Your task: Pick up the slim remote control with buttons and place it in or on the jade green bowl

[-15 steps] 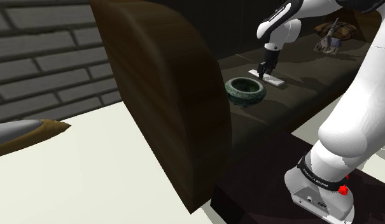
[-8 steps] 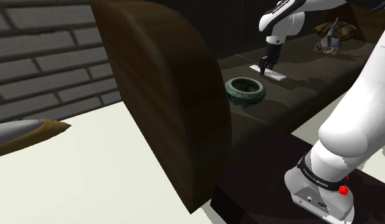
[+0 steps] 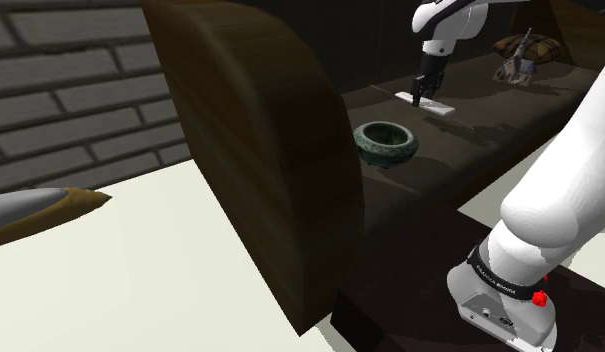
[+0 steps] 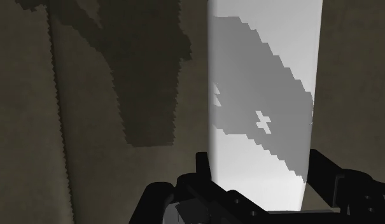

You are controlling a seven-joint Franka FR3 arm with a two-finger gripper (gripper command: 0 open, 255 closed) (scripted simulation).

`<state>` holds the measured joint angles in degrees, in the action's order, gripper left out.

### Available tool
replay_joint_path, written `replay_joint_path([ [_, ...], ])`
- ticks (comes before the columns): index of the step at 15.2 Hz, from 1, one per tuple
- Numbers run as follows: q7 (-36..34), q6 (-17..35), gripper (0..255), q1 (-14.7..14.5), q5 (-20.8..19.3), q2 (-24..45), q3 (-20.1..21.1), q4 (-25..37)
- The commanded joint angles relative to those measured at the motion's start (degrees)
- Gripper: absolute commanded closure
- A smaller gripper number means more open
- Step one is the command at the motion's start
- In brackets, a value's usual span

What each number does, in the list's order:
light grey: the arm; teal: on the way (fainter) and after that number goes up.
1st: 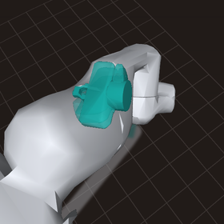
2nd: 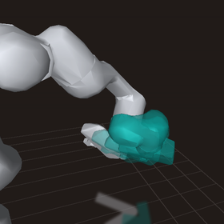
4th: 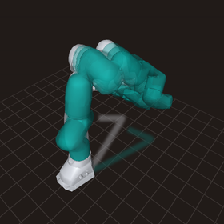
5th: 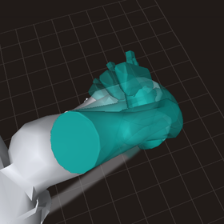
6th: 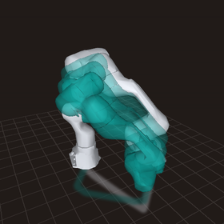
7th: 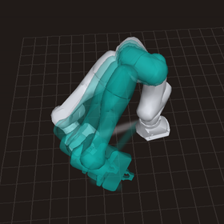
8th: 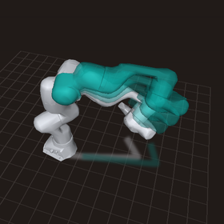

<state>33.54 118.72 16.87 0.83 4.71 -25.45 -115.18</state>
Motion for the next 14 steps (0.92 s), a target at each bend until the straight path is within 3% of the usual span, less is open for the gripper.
replay_joint_path([
  [1, -0.2, -1.6, 255, 0.0, -0.2, -0.5, 0.0, 1.1],
  [14, -0.8, -11.2, 255, -0.3, -1.4, -3.0, 0.0, 8.5],
])
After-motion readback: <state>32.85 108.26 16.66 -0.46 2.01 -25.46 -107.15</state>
